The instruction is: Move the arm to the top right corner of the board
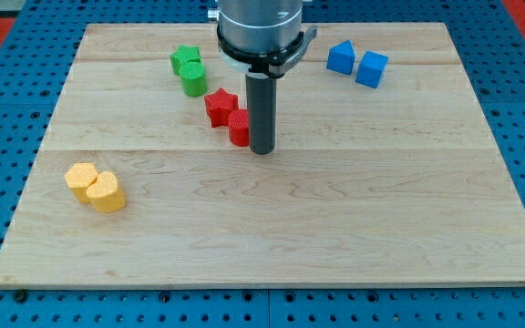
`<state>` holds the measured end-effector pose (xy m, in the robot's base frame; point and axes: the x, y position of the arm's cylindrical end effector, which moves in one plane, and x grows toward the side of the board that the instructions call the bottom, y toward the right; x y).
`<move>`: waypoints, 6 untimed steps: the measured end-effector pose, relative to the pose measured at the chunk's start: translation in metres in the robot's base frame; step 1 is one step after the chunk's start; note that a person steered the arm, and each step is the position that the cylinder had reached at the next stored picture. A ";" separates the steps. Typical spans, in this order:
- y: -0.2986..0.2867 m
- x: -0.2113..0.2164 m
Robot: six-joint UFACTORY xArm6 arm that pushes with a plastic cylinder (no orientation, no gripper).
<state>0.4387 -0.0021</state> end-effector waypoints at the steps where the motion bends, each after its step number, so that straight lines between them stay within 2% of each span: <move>1: 0.072 -0.025; 2: 0.200 -0.077; 3: 0.262 -0.124; 4: 0.294 -0.174; 5: 0.282 -0.209; 6: 0.262 -0.219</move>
